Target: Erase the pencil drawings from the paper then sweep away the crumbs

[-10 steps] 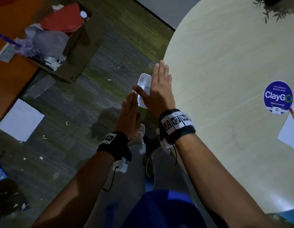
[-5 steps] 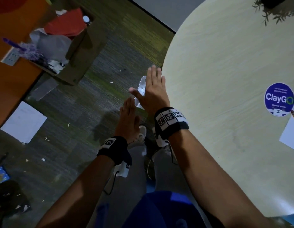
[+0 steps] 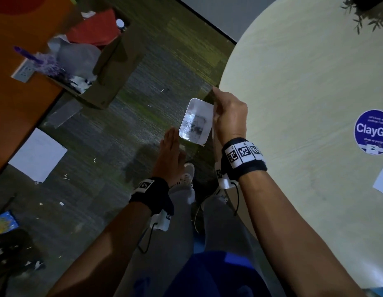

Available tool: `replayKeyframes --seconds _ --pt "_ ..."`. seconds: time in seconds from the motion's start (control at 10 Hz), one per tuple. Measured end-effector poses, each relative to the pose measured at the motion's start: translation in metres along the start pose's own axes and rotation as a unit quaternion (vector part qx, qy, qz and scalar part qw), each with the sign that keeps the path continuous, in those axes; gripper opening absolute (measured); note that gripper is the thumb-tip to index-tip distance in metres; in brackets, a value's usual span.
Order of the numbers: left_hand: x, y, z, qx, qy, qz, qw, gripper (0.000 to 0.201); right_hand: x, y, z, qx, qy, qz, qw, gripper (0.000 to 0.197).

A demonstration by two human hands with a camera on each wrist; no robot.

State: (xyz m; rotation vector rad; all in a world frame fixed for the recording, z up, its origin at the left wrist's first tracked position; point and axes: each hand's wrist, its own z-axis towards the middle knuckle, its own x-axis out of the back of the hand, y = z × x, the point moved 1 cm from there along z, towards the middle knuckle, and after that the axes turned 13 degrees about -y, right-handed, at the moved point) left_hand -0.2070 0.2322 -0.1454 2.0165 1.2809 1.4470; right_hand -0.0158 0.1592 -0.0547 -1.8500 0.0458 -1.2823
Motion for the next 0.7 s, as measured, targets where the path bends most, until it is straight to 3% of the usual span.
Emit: replayKeyframes --seconds 0.1,0.2,0.3,0.4,0.5,0.6,0.7 --pt "0.001 0.001 0.000 -0.010 0.007 -0.002 1.000 0.071 0.017 -0.002 0.002 -0.022 0.066 0.016 0.997 0.015" --pt "0.004 0.001 0.000 -0.017 0.016 -0.010 1.000 0.070 0.032 0.001 -0.013 -0.036 0.074 -0.033 0.996 0.038" --pt "0.005 -0.003 -0.002 -0.030 0.024 -0.013 0.999 0.066 0.024 0.007 -0.056 -0.119 -0.058 -0.142 0.981 0.080" --pt "0.007 -0.004 -0.002 -0.031 0.020 -0.025 0.999 0.066 -0.003 0.005 -0.100 -0.193 -0.189 -0.167 0.948 0.110" --pt "0.005 -0.006 0.000 -0.033 0.022 -0.027 0.999 0.066 -0.031 0.004 -0.101 -0.168 -0.221 -0.147 0.949 0.119" --pt "0.008 -0.004 0.002 -0.069 0.026 0.002 0.997 0.061 -0.036 -0.008 -0.056 -0.105 -0.230 -0.140 0.957 0.116" --pt "0.009 0.005 0.007 -0.087 0.043 0.000 0.995 0.063 -0.032 -0.019 -0.004 -0.060 -0.292 -0.164 0.940 0.100"
